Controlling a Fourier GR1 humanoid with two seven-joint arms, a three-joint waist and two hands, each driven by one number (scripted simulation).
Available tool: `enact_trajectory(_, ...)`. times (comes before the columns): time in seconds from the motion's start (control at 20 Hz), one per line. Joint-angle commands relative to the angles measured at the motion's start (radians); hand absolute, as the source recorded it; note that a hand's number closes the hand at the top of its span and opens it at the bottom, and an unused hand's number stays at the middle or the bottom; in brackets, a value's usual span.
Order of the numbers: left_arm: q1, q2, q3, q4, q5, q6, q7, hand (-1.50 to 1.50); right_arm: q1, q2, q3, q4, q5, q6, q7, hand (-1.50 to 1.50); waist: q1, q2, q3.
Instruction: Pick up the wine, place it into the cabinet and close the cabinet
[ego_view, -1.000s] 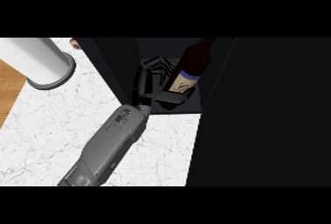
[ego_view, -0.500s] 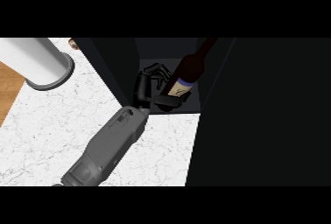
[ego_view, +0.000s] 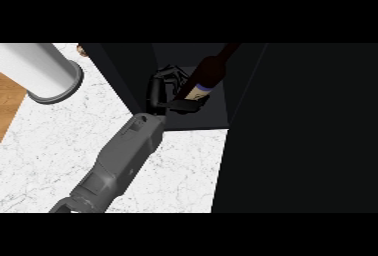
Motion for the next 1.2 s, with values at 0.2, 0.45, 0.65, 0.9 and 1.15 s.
enact_trajectory(0.2, -0.094, 0.0, 0.055, 0.134, 0.078, 0.001, -0.023, 1.5, 0.017, -0.005, -0.025, -0.076, -0.097, 0.016, 0.026, -1.5, -0.03, 0.006, 0.0)
enact_trajectory(0.45, -0.169, 0.015, 0.124, 0.234, 0.061, -0.076, -0.046, 1.5, 0.027, 0.033, 0.037, -0.036, -0.035, 0.017, -0.034, -1.5, -0.021, 0.015, 0.0)
enact_trajectory(0.65, -0.205, 0.012, 0.119, 0.28, 0.036, 0.005, -0.048, 1.5, 0.008, 0.029, 0.021, -0.045, -0.043, -0.002, 0.007, -1.5, -0.018, 0.009, 0.0)
enact_trajectory(0.9, -0.223, 0.03, 0.104, 0.351, 0.001, 0.074, -0.042, 1.5, 0.01, 0.046, 0.066, -0.078, -0.007, -0.012, 0.005, -1.5, -0.032, 0.014, 0.0)
enact_trajectory(1.15, -0.235, 0.012, 0.114, 0.377, 0.0, 0.08, -0.034, 1.5, 0.003, 0.038, 0.055, -0.083, -0.029, -0.006, 0.009, -1.5, -0.047, 0.018, 0.0)
